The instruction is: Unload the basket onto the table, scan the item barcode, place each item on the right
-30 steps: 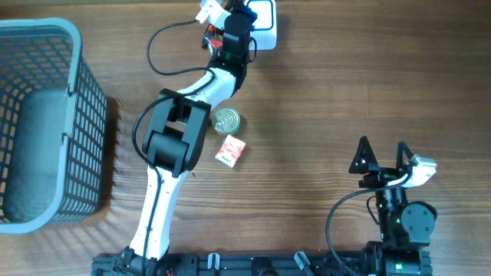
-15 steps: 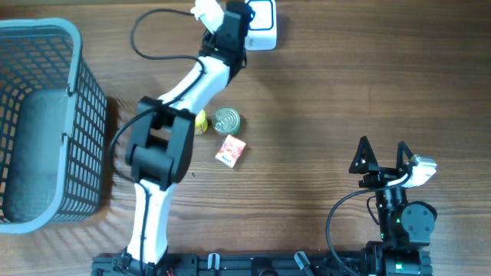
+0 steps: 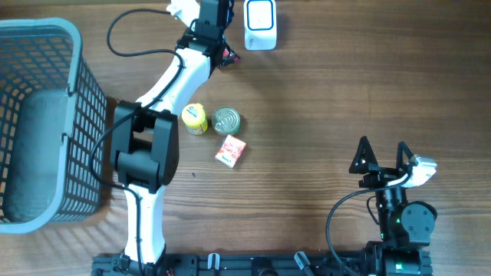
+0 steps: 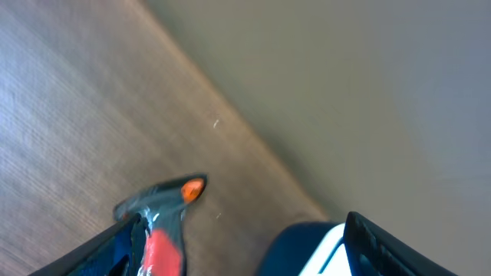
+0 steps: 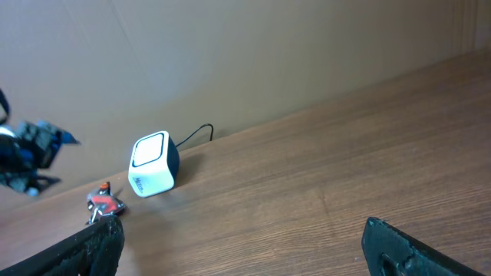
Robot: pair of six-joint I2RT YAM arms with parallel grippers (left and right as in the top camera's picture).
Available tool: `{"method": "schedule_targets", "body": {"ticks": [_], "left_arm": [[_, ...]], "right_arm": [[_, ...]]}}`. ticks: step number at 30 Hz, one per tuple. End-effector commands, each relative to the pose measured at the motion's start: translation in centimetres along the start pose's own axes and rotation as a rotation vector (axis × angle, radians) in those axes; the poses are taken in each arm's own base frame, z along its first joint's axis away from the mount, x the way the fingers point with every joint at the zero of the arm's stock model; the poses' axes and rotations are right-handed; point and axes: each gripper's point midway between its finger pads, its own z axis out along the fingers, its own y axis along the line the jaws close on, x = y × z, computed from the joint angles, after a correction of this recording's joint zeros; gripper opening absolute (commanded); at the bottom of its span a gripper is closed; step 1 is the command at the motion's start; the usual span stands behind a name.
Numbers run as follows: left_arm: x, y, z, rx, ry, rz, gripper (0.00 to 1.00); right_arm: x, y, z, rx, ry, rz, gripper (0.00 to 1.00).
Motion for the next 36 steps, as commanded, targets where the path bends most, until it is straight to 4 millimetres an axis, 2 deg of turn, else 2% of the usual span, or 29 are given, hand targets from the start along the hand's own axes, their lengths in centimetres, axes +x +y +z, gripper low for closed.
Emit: {"method": "schedule_targets", "body": {"ticks": [1, 3, 7, 9, 15, 17, 19, 22, 24, 25, 28, 32, 36], "left_arm": [[3.2, 4.6, 3.1, -0.103, 0.110, -0.090, 0.78], [3.8, 5.4, 3.7, -0.107, 0.160, -0.097, 0.78], [3.6, 6.2, 3.8, -0.129, 0.178, -0.100, 0.78], [4.0, 6.6, 4.0, -0.136, 0.186, -0.097, 0.72], [7.6, 7.4, 5.8, -0.109, 0.285, -0.101, 0.68], [8.1, 8.0, 6.2, -0.119, 0.289, -0.098, 0.68], [8.5, 8.3, 6.6, -0.122, 0.290, -0.097, 0.58], [9.1, 9.0, 7.2, -0.130, 0.295, -0.095, 0.24], [9.4, 9.3, 7.3, -0.136, 0.298, -0.093, 0.08], [9.4, 9.3, 7.3, -0.136, 0.298, -0.093, 0.04], [9.5, 8.8, 7.3, -0.118, 0.312, -0.098, 0.04], [9.6, 7.1, 7.0, -0.048, 0.347, -0.116, 0.04], [7.6, 4.8, 6.0, 0.012, 0.315, -0.130, 0.04]], "right_arm": [[-0.1, 0.0, 0.0, 0.001, -0.006, -0.005, 1.00], [-0.1, 0.0, 0.0, 0.001, -0.006, -0.005, 1.00], [-0.1, 0.0, 0.0, 0.001, -0.006, -0.005, 1.00], [-0.1, 0.0, 0.0, 0.001, -0.006, -0.005, 1.00], [-0.1, 0.0, 0.0, 0.001, -0.006, -0.005, 1.00], [-0.1, 0.0, 0.0, 0.001, -0.006, -0.005, 1.00], [-0.1, 0.0, 0.0, 0.001, -0.006, -0.005, 1.00], [-0.1, 0.0, 0.0, 0.001, -0.006, -0.005, 1.00], [-0.1, 0.0, 0.0, 0.001, -0.006, -0.005, 1.00], [-0.1, 0.0, 0.0, 0.001, -0.006, -0.005, 1.00], [-0.1, 0.0, 0.0, 0.001, -0.006, -0.005, 1.00], [-0.1, 0.0, 0.0, 0.001, -0.006, -0.005, 1.00], [-0.1, 0.0, 0.0, 0.001, -0.006, -0.005, 1.00]]}}
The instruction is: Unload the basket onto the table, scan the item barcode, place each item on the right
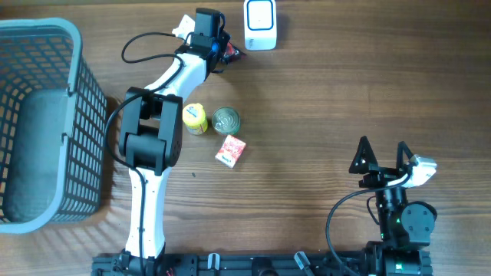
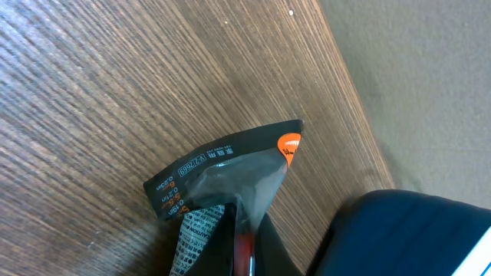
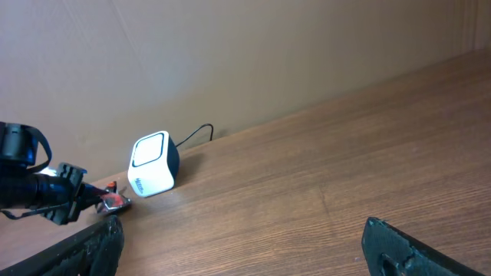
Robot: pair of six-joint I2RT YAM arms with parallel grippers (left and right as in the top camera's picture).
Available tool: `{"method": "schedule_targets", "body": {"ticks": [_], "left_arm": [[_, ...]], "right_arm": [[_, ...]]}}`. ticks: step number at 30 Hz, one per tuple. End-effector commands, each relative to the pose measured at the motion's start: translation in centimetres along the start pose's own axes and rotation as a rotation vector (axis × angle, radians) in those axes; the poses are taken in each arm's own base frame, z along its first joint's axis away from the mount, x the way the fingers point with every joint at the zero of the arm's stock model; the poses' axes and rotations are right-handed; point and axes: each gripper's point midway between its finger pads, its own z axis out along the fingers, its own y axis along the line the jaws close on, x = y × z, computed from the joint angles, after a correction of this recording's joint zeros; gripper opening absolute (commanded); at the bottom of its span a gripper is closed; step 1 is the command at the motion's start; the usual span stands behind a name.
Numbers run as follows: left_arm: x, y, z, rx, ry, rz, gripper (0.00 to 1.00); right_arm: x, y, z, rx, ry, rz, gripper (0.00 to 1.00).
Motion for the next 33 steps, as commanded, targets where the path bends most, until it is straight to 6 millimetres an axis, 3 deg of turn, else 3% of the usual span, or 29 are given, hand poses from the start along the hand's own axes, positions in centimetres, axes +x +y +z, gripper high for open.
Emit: {"method": "schedule_targets", "body": {"ticks": [1, 5, 13, 22, 27, 33], "left_arm": [[-0.2, -0.2, -0.4, 0.014, 0.012, 0.001, 0.04], [-3.0, -2.6, -3.0, 0.044, -0.089, -0.004, 0.04], [-5.6, -5.4, -6.1, 0.087, -0.188, 0.036, 0.04], [-4.6, -12.6, -8.5, 0.327, -0.332, 0.017, 0.04], [-3.8, -13.3, -8.7, 0.341, -0.429, 0.020, 0.04], [-3.1, -12.7, -6.4, 0.380, -0.446, 0.007, 0.04]], "right_arm": [[-0.1, 0.0, 0.0, 0.001, -0.007, -0.005, 1.00], [-0.1, 0.0, 0.0, 0.001, -0.007, -0.005, 1.00], [-0.1, 0.0, 0.0, 0.001, -0.007, -0.005, 1.00], [-0.1, 0.0, 0.0, 0.001, -0.007, -0.005, 1.00], [-0.1, 0.0, 0.0, 0.001, -0.007, -0.005, 1.00], [-0.1, 0.0, 0.0, 0.001, -0.007, -0.005, 1.00]]}}
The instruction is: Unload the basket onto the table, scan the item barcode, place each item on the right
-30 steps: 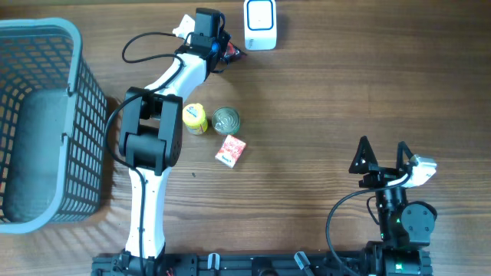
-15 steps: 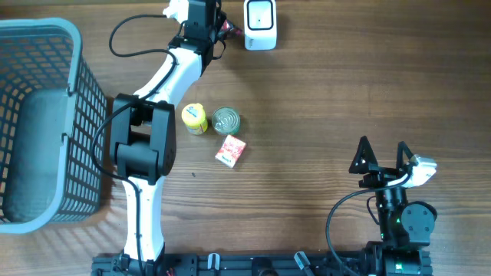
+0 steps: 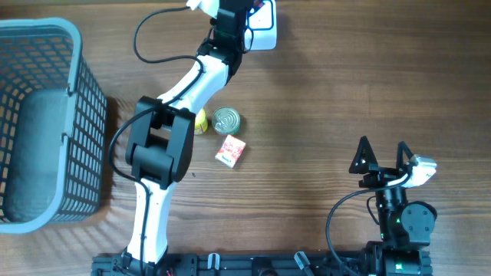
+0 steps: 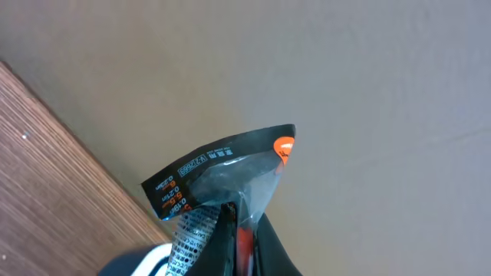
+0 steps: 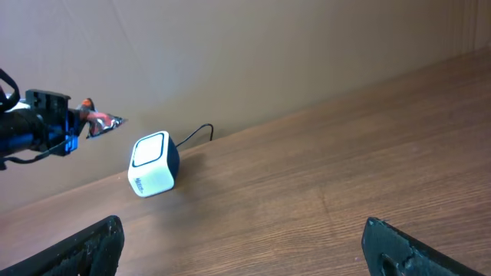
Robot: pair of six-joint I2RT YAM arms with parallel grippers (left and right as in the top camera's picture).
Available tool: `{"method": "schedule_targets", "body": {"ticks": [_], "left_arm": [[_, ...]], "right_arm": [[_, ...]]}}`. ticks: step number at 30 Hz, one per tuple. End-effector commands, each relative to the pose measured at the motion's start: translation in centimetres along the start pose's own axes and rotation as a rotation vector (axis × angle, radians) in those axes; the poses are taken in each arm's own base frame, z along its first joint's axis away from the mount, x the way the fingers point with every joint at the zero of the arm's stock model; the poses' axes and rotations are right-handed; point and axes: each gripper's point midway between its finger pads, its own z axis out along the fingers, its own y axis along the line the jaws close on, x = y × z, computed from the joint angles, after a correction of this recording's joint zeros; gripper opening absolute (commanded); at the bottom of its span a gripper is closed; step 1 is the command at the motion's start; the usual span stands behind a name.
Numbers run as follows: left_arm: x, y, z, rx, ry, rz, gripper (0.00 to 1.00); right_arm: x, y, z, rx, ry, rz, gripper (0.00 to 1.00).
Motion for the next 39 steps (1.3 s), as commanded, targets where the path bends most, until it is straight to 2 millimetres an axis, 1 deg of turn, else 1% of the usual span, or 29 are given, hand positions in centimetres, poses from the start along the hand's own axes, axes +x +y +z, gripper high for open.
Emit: {"method": "schedule_targets", "body": {"ticks": [1, 7, 12, 29, 32, 39], "left_arm": [[0.7, 3.2, 1.1, -0.057, -0.030, 0.041, 0.04], [1.8, 5.2, 1.6, -0.087, -0.023, 0.055, 0.04], [1.7, 4.8, 1.6, -0.072, -0.031, 0.047, 0.04], [1.4, 4.5, 1.6, -0.063, -0.048, 0.040, 0.04], [1.6, 4.7, 1.9, -0.041, -0.058, 0.029, 0.04], [3.4, 7.3, 2.7, -0.054, -0.049, 0.037, 0.04]], "right_arm": [[-0.1, 0.0, 0.0, 0.001, -0.006, -0.005, 1.00], [-0.1, 0.0, 0.0, 0.001, -0.006, -0.004, 1.00], [-0.1, 0.0, 0.0, 0.001, -0.006, -0.005, 1.00], [-0.1, 0.0, 0.0, 0.001, -0.006, -0.005, 1.00], [-0.1, 0.0, 0.0, 0.001, -0.006, -0.005, 1.00], [-0.1, 0.0, 0.0, 0.001, -0.006, -0.005, 1.00]]}}
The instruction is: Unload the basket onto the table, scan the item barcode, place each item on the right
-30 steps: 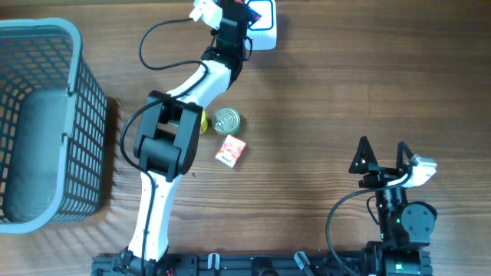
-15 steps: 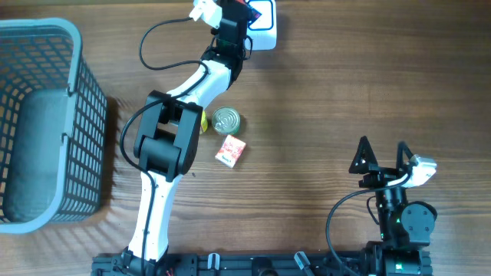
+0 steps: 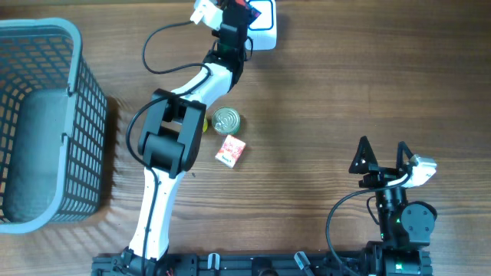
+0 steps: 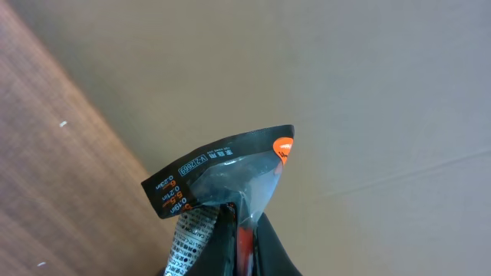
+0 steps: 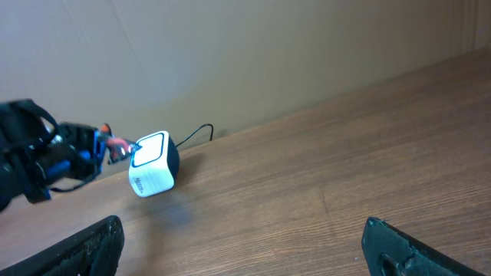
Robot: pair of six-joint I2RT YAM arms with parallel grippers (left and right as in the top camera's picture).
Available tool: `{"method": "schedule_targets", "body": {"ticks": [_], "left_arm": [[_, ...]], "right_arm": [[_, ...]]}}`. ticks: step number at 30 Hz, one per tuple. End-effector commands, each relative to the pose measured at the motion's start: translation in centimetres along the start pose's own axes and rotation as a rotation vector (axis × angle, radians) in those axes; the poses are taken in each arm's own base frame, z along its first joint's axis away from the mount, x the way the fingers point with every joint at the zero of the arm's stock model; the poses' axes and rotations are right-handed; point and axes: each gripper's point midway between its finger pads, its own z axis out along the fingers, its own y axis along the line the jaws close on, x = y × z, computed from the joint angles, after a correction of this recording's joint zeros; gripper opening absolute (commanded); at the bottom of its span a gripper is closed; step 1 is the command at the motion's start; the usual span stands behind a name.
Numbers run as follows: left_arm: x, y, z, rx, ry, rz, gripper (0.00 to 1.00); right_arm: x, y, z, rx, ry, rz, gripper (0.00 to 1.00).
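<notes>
My left gripper [image 3: 233, 14] is shut on a small sachet [image 4: 222, 172], black and clear with an orange dot and printed text. It holds the sachet off the table at the far edge, just left of the white scanner [image 3: 262, 17]. In the right wrist view the sachet [image 5: 115, 144] hangs close to the scanner's [image 5: 151, 175] upper left corner. Only the left fingertips [image 4: 230, 245] show, pinching the sachet's lower part. My right gripper [image 3: 381, 159] stands open at the near right, with nothing between its fingers [image 5: 92, 247].
A grey mesh basket [image 3: 75, 46] stands at the left edge. A tin can [image 3: 225, 120], a yellow pot [image 3: 201, 124] partly under the left arm, and a red-and-white box [image 3: 229, 150] lie mid-table. The scanner's cable [image 5: 196, 132] runs behind it.
The left gripper, still shut on the sachet, has come lower and closer to the scanner's upper left corner. The right arm has not moved.
The sachet lay on the table left of the scanner with my left gripper open around it. Then the gripper was shut on it at table level. Then it held the sachet high above the table, and now close beside the scanner.
</notes>
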Motion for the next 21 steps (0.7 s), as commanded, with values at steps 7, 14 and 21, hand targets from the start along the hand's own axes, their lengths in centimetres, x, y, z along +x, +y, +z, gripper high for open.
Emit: {"method": "schedule_targets", "body": {"ticks": [7, 14, 21], "left_arm": [[0.8, 1.8, 0.4, -0.024, -0.010, 0.032, 0.04], [0.8, -0.4, 0.1, 0.052, -0.028, 0.051, 0.04], [1.6, -5.4, -2.2, 0.121, 0.016, 0.161, 0.04]], "right_arm": [[-0.1, 0.0, 0.0, 0.001, -0.006, -0.005, 1.00], [-0.1, 0.0, 0.0, 0.001, -0.006, -0.005, 1.00], [-0.1, 0.0, 0.0, 0.001, -0.006, -0.005, 1.00]]}}
